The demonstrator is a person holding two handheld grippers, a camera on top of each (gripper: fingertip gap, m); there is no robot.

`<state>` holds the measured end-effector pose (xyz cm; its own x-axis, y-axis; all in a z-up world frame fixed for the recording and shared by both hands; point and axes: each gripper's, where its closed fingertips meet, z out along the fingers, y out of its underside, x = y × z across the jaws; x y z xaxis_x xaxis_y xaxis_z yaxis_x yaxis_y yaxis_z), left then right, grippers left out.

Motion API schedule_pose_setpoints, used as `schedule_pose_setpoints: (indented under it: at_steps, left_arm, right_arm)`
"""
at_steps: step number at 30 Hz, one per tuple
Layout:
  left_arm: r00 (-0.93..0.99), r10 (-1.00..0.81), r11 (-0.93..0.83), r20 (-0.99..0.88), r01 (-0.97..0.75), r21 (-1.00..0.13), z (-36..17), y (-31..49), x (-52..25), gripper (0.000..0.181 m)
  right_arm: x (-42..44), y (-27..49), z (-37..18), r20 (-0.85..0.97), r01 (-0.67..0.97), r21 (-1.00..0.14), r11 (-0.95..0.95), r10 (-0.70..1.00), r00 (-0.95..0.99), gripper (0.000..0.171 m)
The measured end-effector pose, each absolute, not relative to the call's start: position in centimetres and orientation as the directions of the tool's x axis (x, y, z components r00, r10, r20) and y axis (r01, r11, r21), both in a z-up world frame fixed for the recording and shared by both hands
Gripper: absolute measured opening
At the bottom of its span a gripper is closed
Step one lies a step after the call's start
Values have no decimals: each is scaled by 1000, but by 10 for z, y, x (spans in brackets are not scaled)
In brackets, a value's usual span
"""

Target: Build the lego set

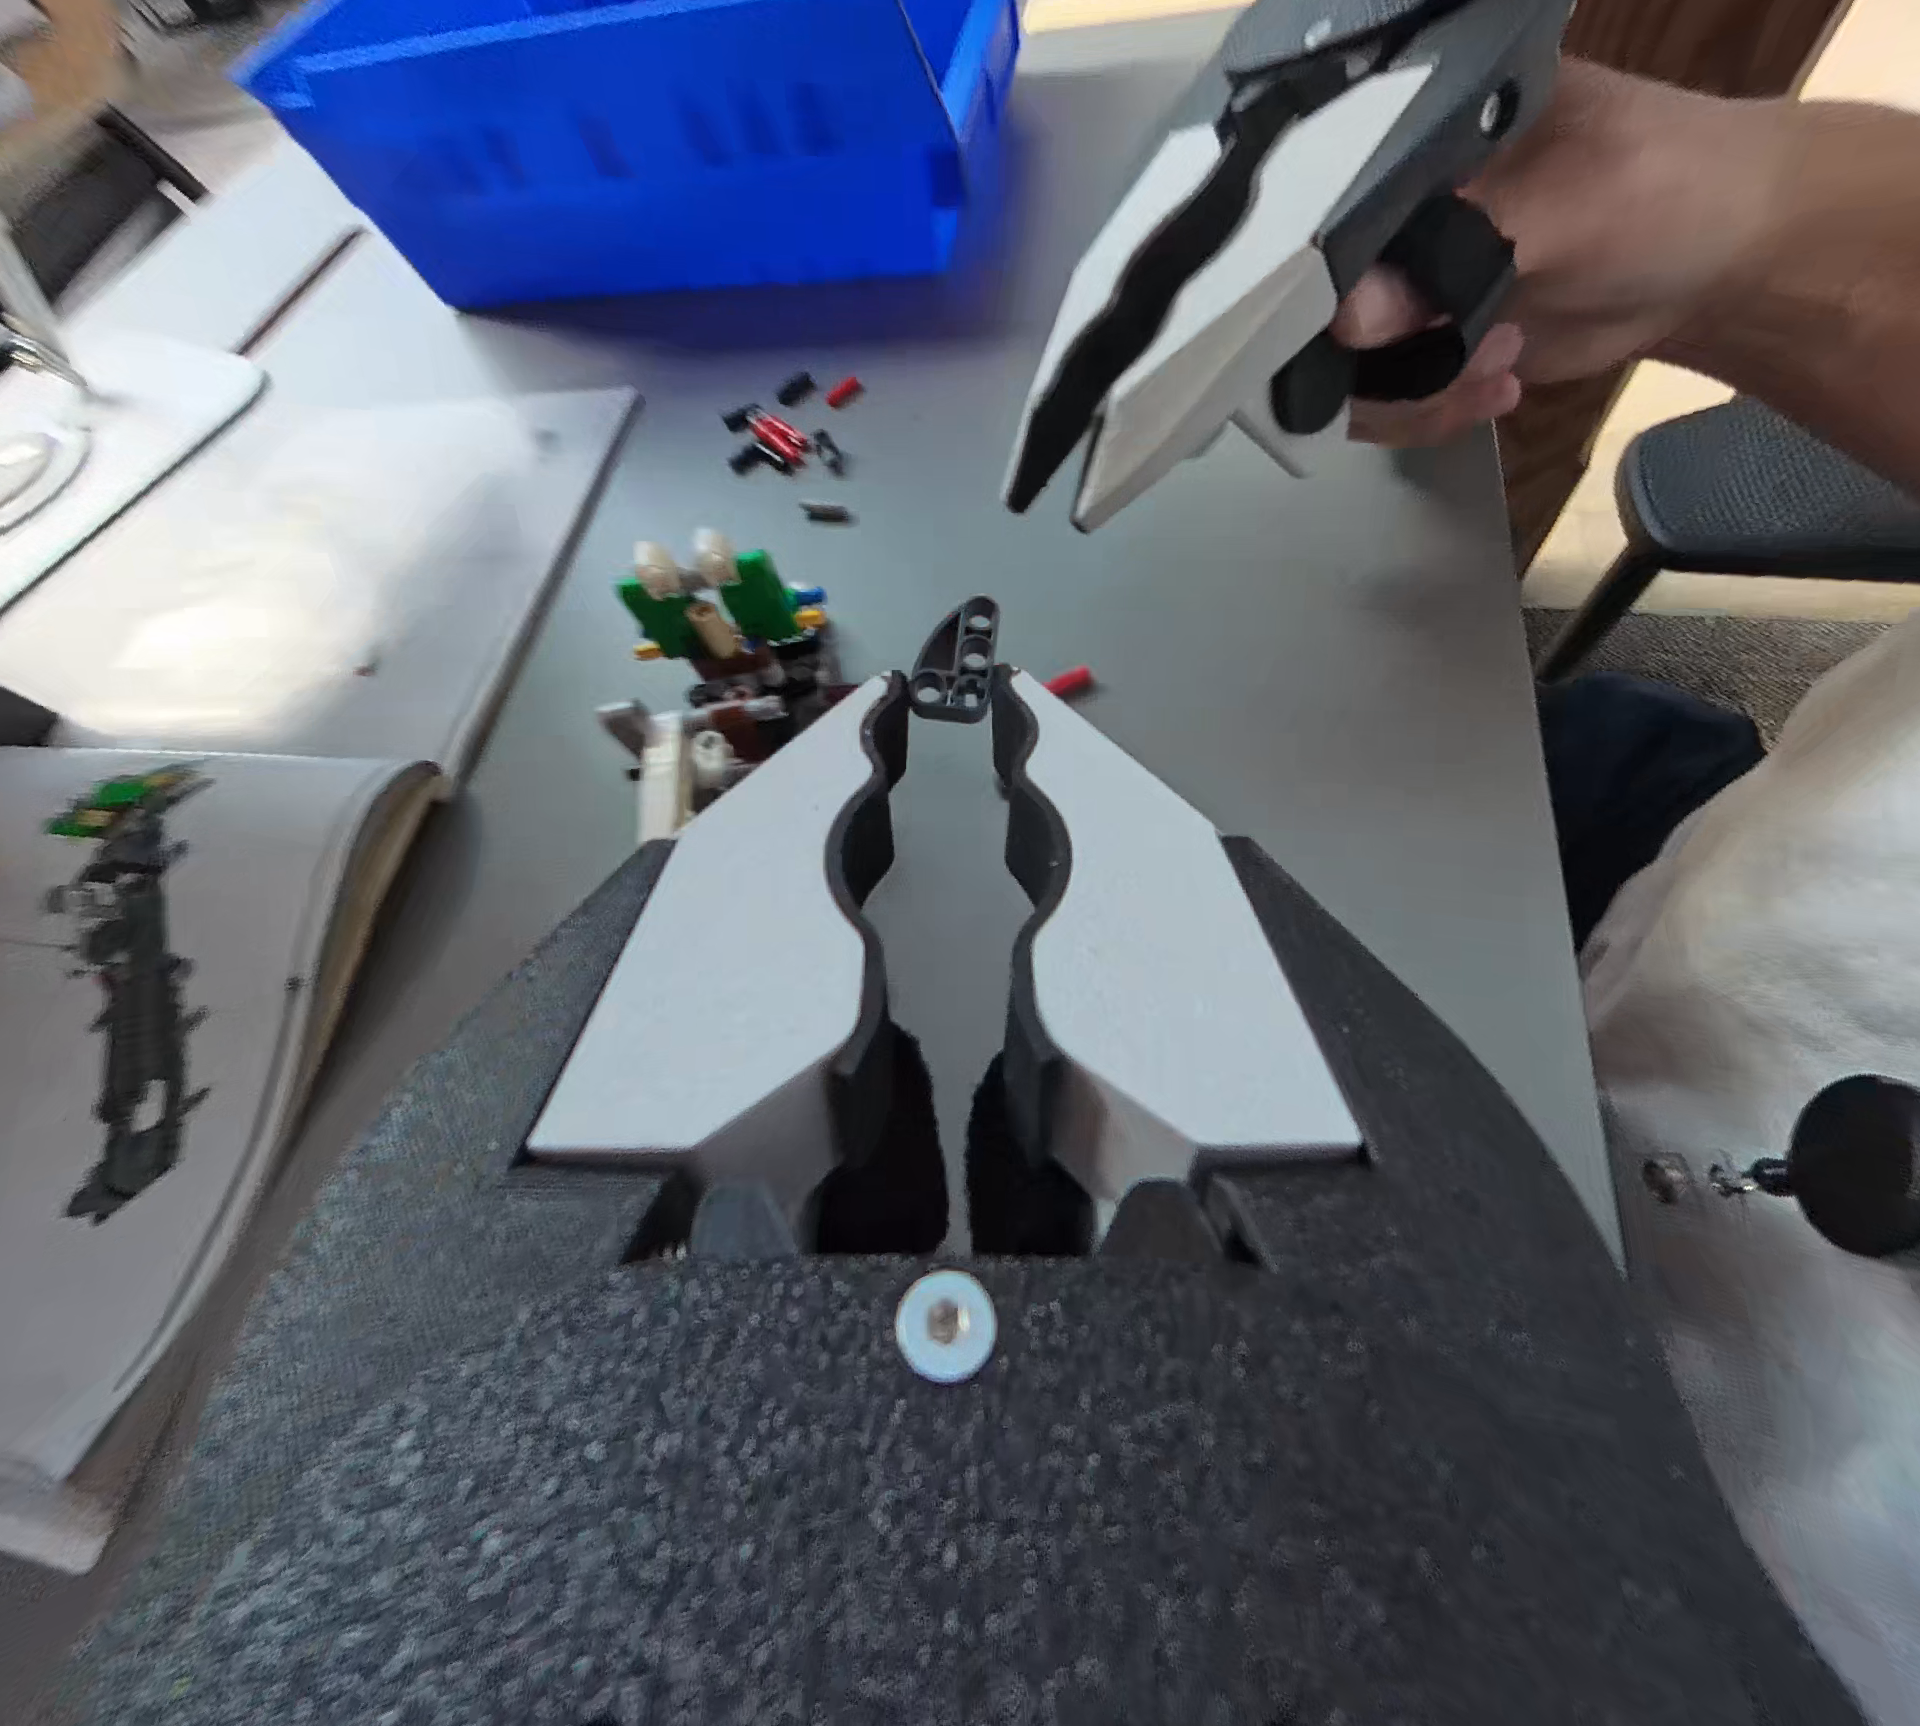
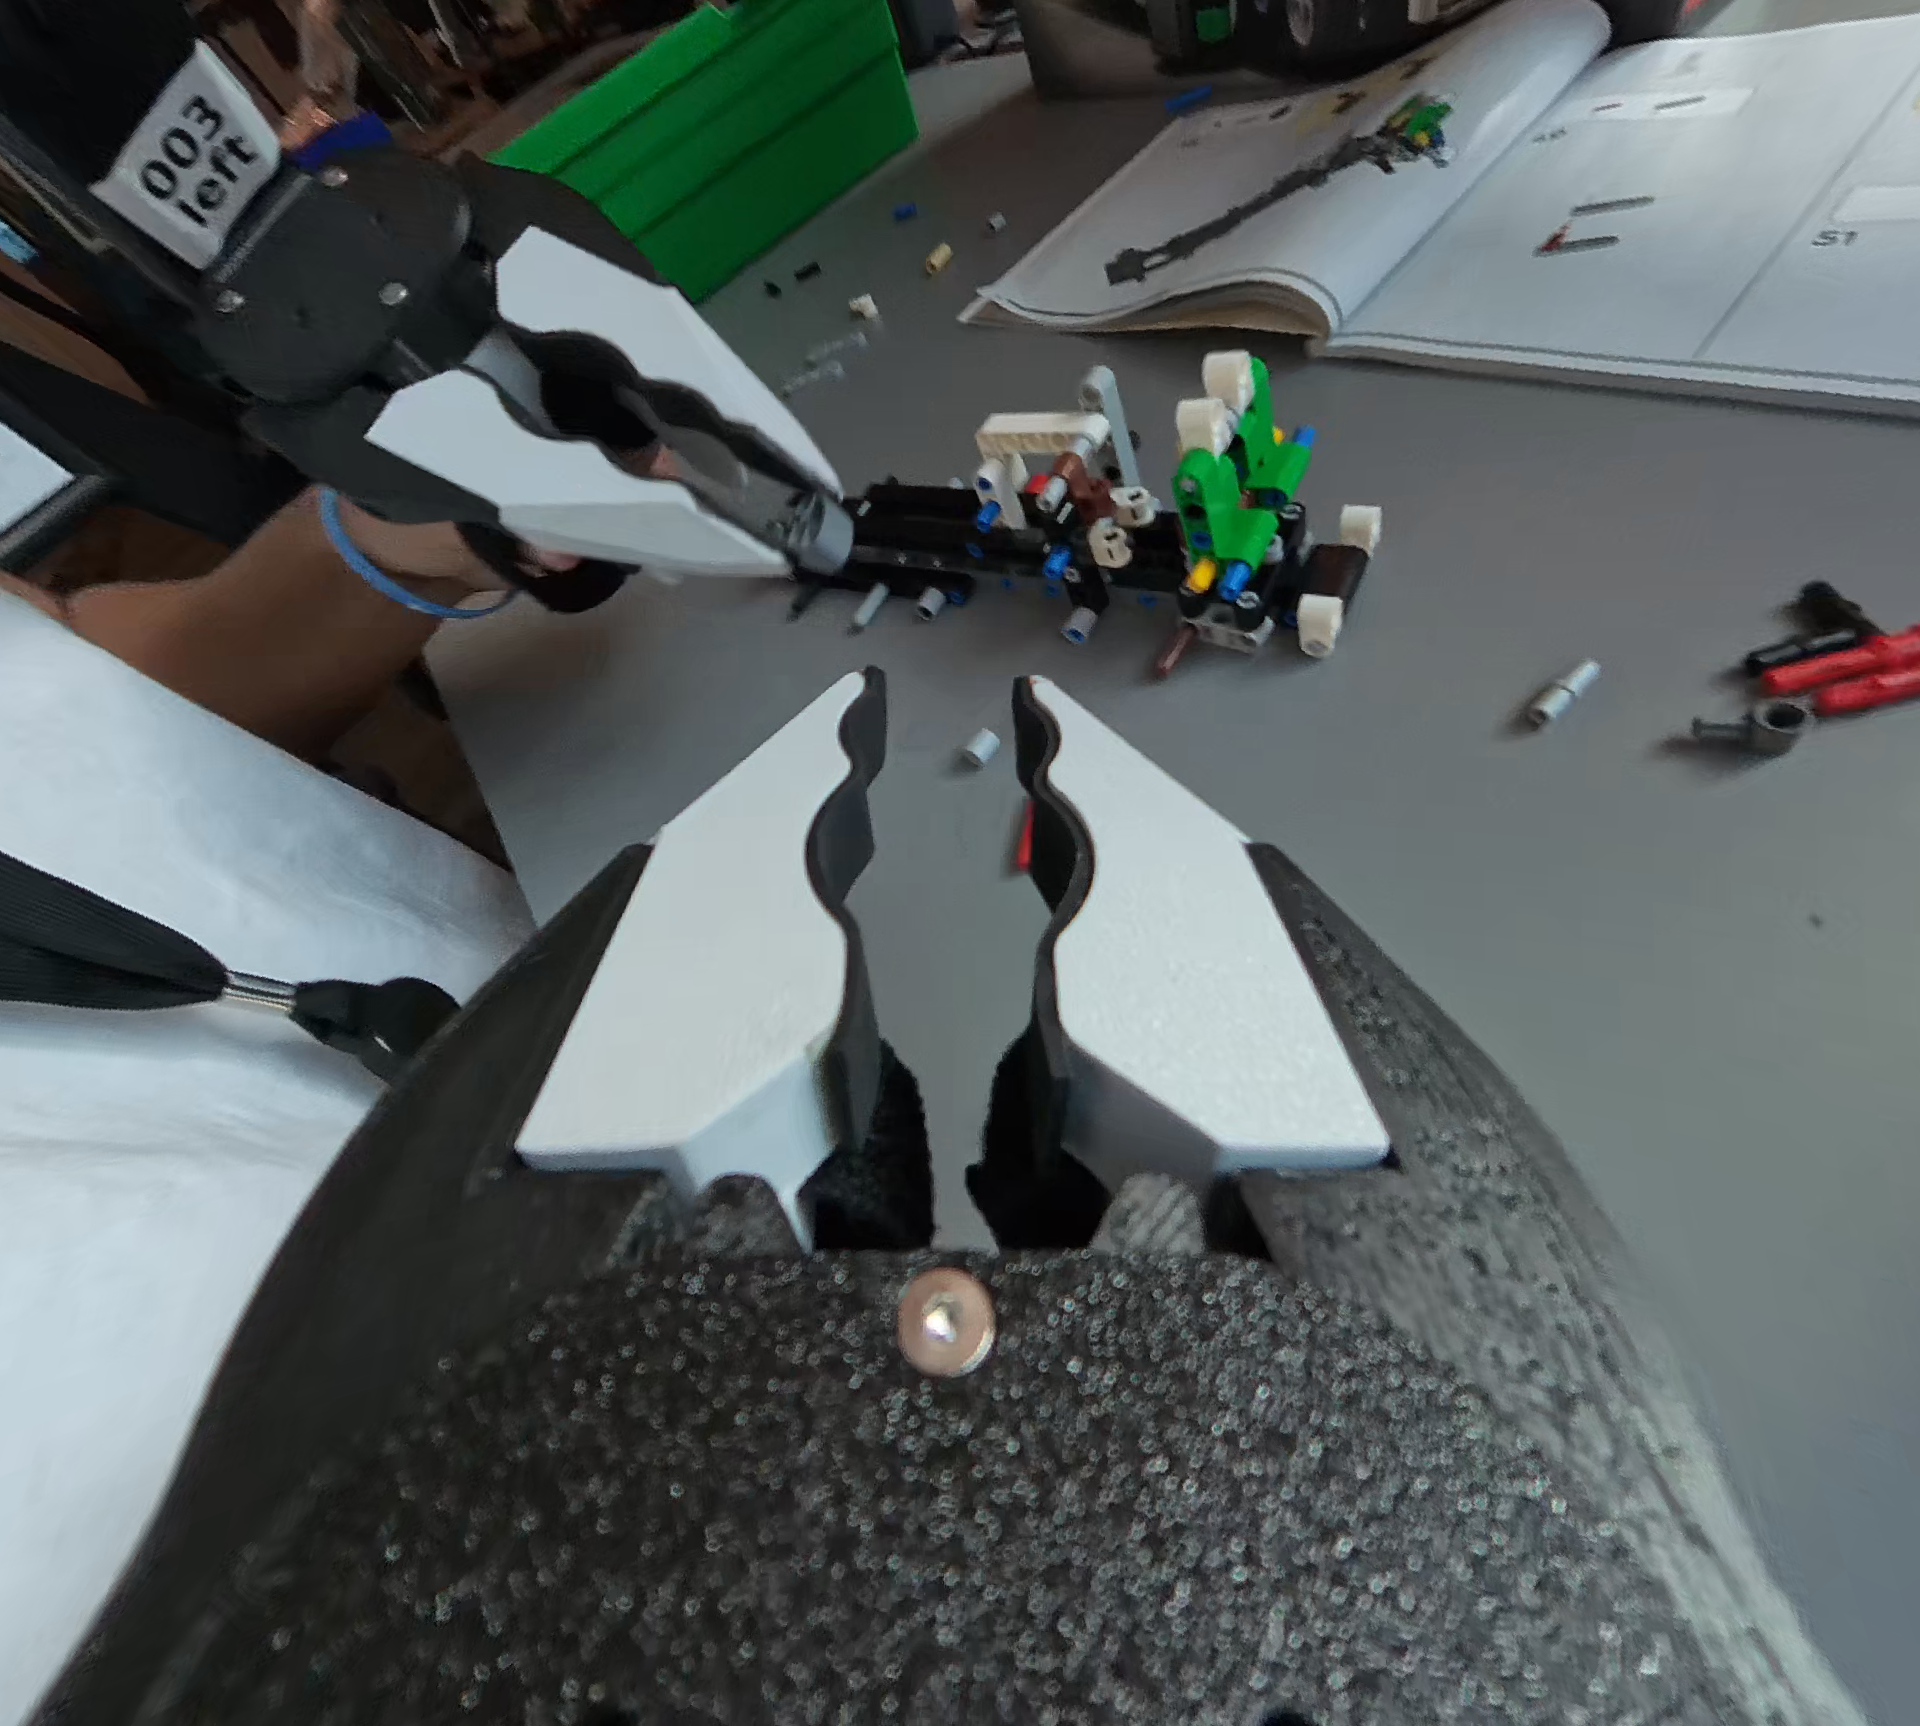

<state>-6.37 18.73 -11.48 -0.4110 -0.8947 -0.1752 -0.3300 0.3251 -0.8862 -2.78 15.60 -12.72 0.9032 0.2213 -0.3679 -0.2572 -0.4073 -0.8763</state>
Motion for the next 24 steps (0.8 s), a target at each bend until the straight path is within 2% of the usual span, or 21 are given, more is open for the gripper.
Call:
schedule_pose_setpoints:
  at_steps: [4,7,9,13,18,24]
  left_arm:
    - [-350,-893,324,-282,-67,-944,-57,231,-76,13]
    - [-282,-846,460,-453,43,-887,-40,253,-77,14]
    - [-232,-782,581,-578,62,-812,-41,262,-74,14]
    - [-211,-688,696,-694,79,-714,-49,262,-72,15]
    - [-216,-687,695,-694,86,-714,-53,261,-75,15]
    - [-239,-704,678,-669,56,-733,-62,258,-76,14]
  right_arm:
    - [-59,177,-98,-515,-382,-843,-377,366,775,25]
    - [-75,201,-71,-652,-537,-758,-369,430,624,29]
    - [-77,219,-59,-680,-584,-733,-350,425,598,31]
    - [-81,245,-53,-588,-510,-809,-293,383,713,29]
    - [-73,257,-55,-566,-508,-824,-253,317,761,25]
    - [-77,263,-58,-571,-504,-820,-270,333,750,7]
